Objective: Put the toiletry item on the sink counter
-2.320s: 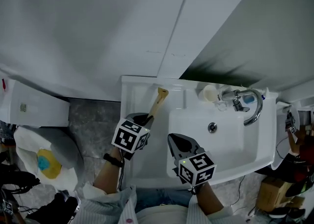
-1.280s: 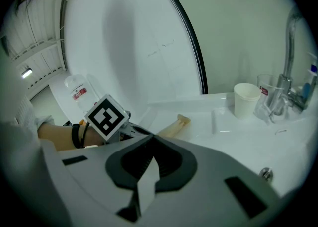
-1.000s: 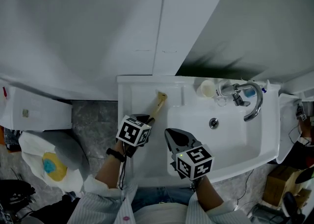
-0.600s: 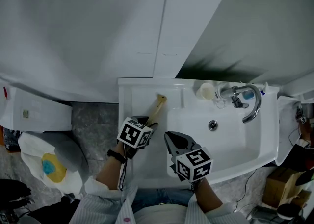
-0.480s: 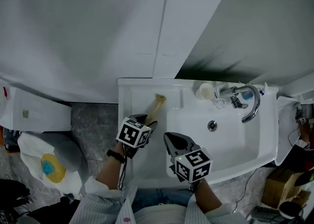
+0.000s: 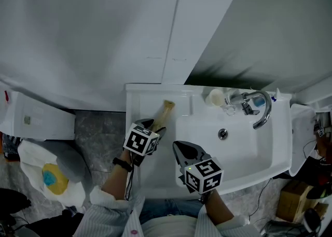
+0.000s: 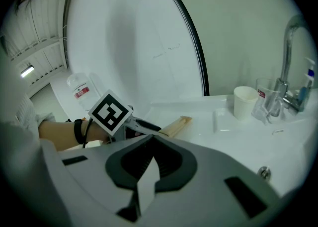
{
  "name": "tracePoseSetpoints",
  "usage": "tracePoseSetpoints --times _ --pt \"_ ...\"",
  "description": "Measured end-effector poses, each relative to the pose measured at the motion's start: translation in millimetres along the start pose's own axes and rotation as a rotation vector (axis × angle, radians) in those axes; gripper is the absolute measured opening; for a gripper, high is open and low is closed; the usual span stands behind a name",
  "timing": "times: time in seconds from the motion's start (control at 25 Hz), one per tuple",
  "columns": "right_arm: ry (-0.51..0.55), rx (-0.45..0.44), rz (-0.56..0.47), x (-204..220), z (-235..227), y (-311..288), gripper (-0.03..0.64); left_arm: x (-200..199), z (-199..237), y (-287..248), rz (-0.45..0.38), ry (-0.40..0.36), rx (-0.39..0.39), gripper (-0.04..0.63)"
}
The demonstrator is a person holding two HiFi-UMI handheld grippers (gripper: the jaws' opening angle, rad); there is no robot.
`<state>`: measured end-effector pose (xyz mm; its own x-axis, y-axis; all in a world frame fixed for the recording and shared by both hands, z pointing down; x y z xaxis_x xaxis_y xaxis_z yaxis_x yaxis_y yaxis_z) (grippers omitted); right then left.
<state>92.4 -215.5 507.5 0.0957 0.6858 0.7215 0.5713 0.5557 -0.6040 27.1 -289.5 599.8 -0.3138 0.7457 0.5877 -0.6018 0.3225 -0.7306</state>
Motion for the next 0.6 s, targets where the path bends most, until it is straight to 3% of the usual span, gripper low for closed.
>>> tracePoseSetpoints --times 0.6 --pt "0.034 0.021 -0.069 -7 10 23 0.011 -22 -26 40 -0.113 -0.052 -0.007 0.239"
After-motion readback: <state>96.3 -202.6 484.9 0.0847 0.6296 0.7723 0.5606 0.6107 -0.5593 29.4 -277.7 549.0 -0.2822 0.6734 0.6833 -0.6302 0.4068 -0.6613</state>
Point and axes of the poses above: the fingertips, and each gripper's own axes: y backward along the fingers, z to its left, x out of its underside, the point moved 2 cm from there along y, backward along the fingers, and after that the axes turned 1 degree about z, right-handed, at the moved point
